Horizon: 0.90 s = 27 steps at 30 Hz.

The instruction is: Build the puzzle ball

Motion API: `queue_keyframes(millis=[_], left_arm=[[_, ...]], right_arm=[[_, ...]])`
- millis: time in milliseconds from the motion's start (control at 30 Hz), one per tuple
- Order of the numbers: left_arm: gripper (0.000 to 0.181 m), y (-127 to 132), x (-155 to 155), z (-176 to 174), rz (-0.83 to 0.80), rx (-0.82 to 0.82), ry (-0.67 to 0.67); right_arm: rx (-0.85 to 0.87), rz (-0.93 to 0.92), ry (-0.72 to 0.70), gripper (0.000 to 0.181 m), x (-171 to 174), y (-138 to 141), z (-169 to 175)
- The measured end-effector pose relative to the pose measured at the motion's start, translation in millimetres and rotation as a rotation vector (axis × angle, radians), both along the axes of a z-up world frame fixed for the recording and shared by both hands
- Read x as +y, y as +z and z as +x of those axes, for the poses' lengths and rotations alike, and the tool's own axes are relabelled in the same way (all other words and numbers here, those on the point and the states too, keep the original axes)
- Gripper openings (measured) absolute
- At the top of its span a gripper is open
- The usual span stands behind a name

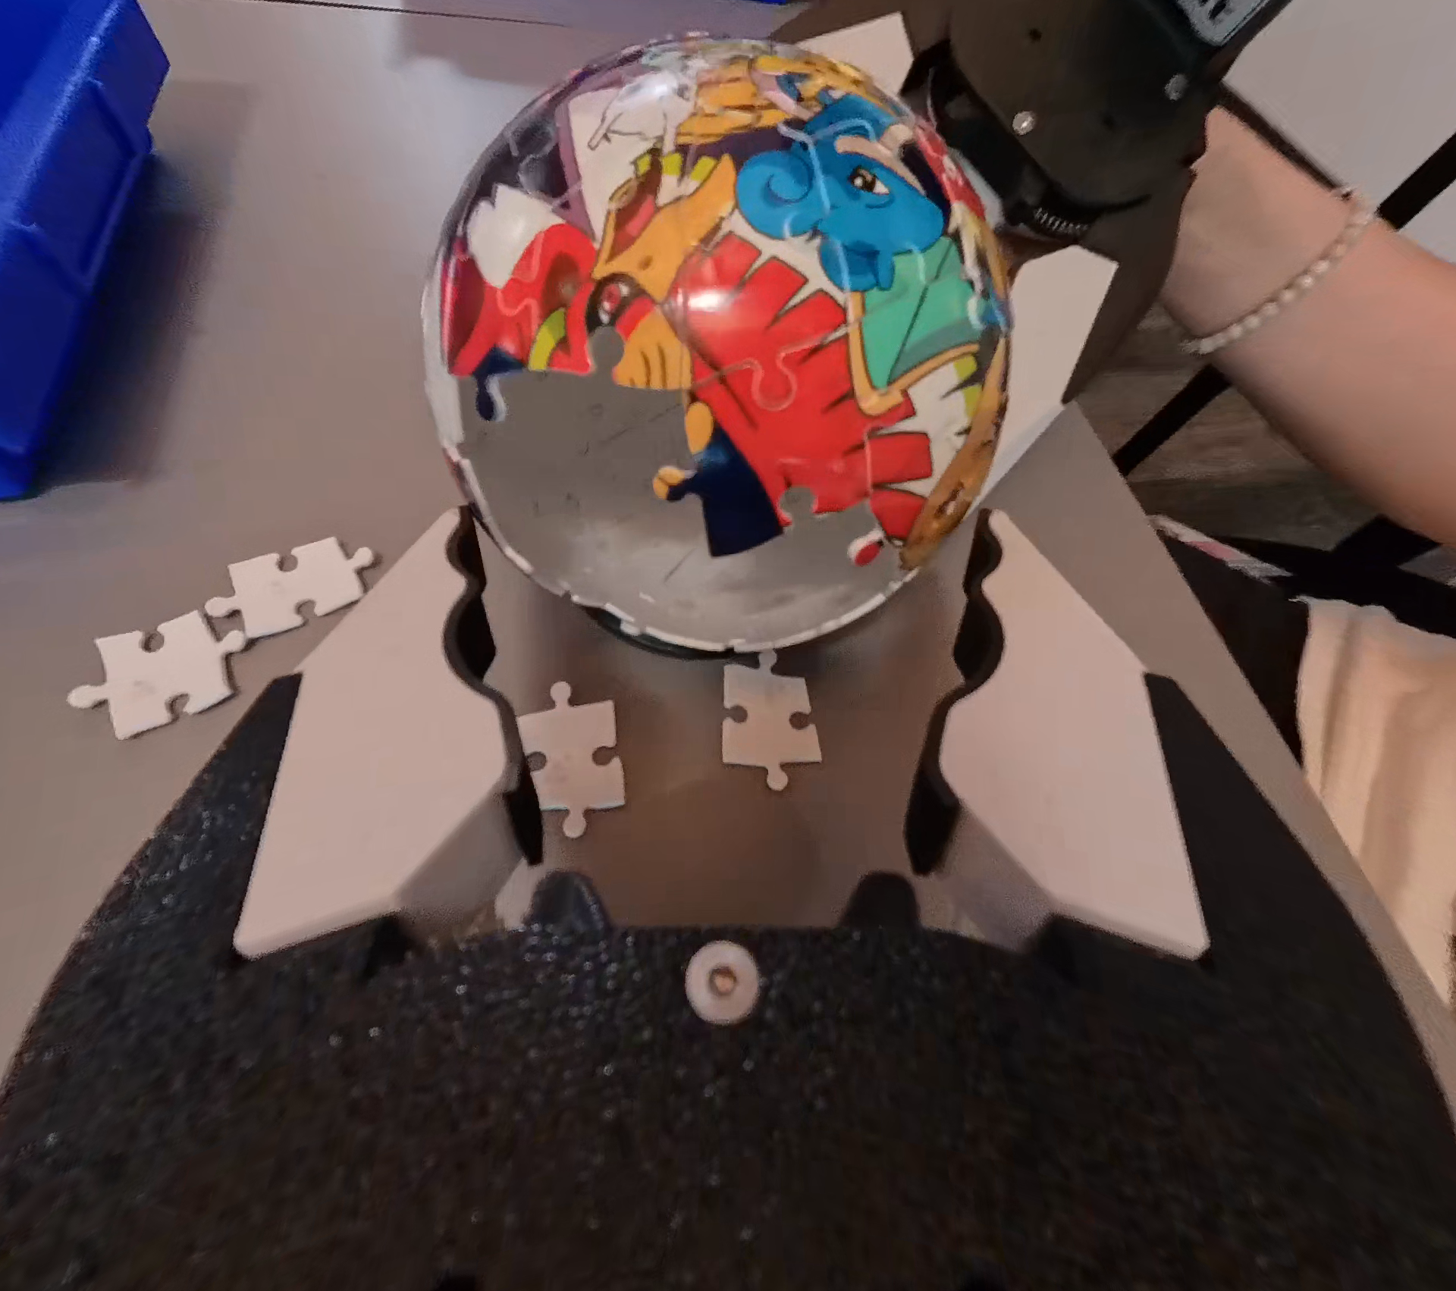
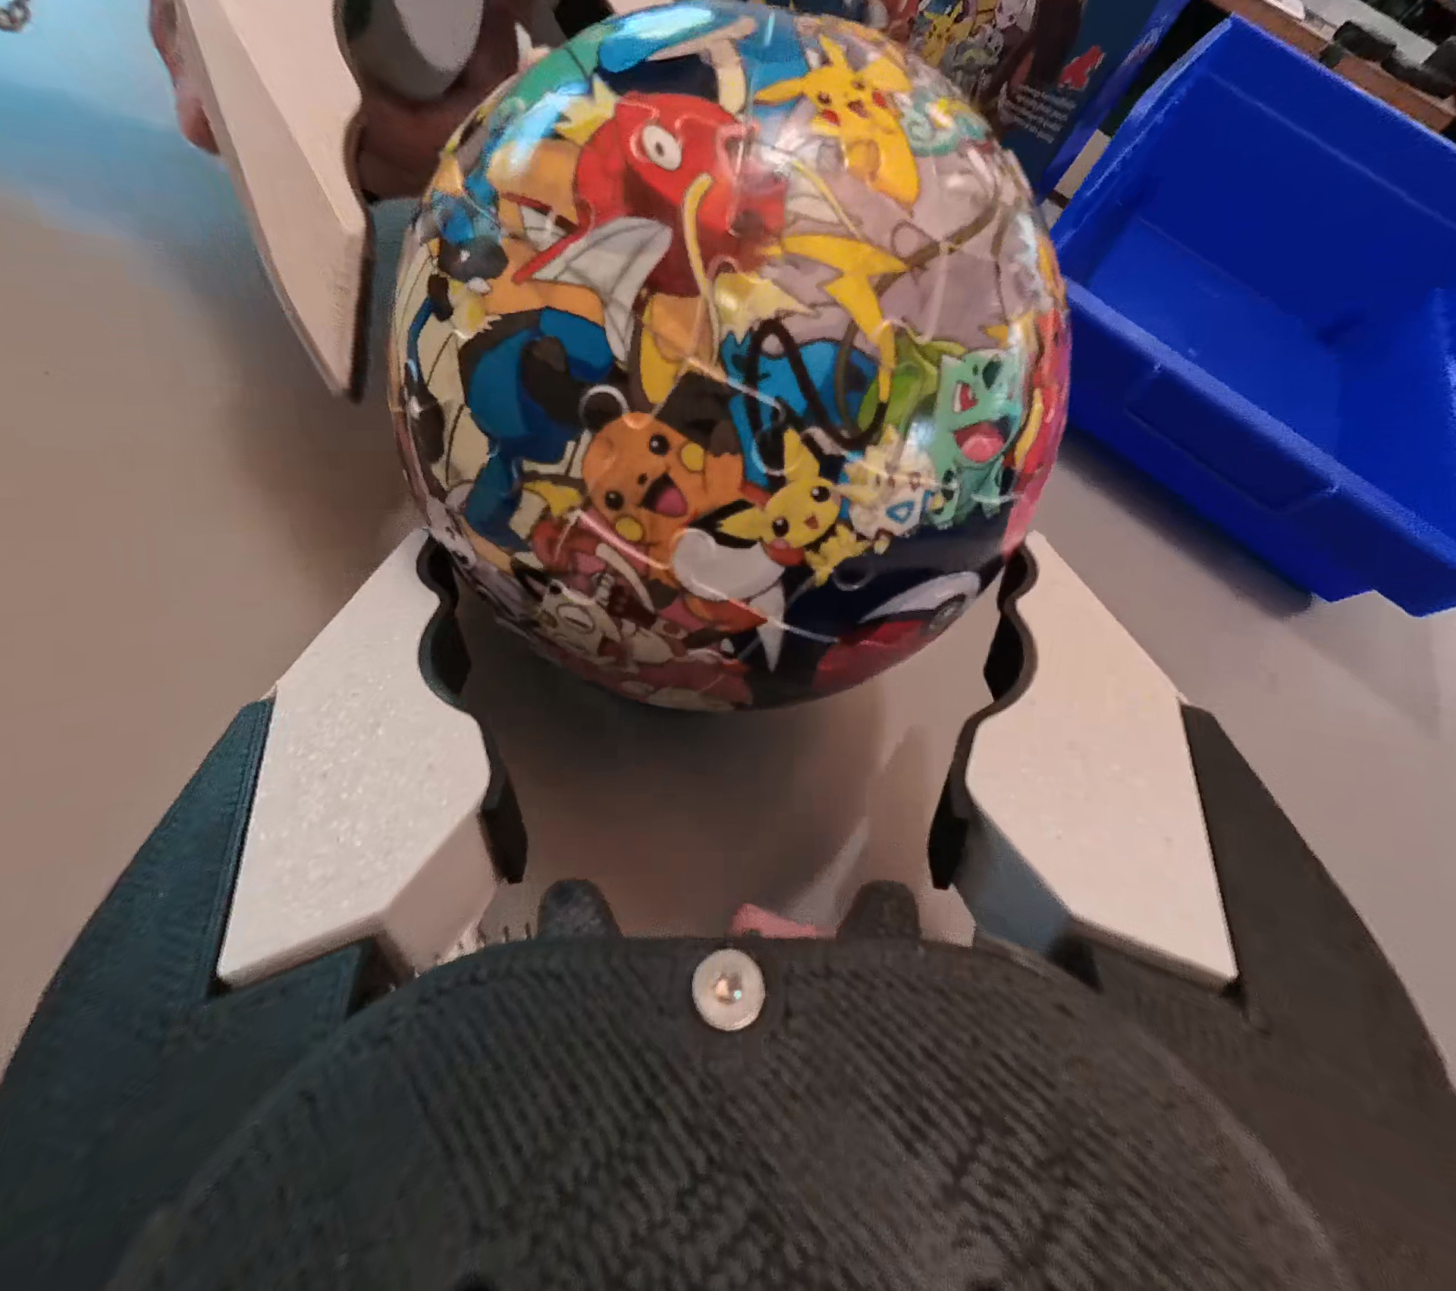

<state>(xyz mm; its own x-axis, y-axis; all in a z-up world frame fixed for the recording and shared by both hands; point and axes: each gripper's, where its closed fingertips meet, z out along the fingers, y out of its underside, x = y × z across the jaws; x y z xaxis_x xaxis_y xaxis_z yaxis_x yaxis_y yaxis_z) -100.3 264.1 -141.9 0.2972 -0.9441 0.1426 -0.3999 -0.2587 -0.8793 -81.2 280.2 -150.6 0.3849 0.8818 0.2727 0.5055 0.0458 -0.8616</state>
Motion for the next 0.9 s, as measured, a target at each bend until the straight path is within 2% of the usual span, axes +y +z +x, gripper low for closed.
queue_keyframes(millis=[133, 333, 500, 700, 900], left_arm=[[0.119, -5, -2, 8, 0.055, 0.057, 0.019], [0.122, -1, -4, 32, 0.119, 0.094, 0.014], [0.114, -13, -2, 38, 0.095, 0.101, 0.018], [0.113, -28, 4, 29, 0.091, 0.181, 0.048], [0.107, -36, 2, 15, 0.073, 0.221, 0.085]], right_arm=[[-0.019, 0.036, 0.009, 0.133, -1, 4, 5], [-0.047, 0.051, 0.067, 0.132, -7, 28, 25], [-0.124, 0.006, 0.087, 0.132, -4, 16, 44], [-0.165, 0.112, 0.127, 0.130, 1, 25, 34], [-0.219, 0.118, 0.169, 0.130, 2, 26, 21]])
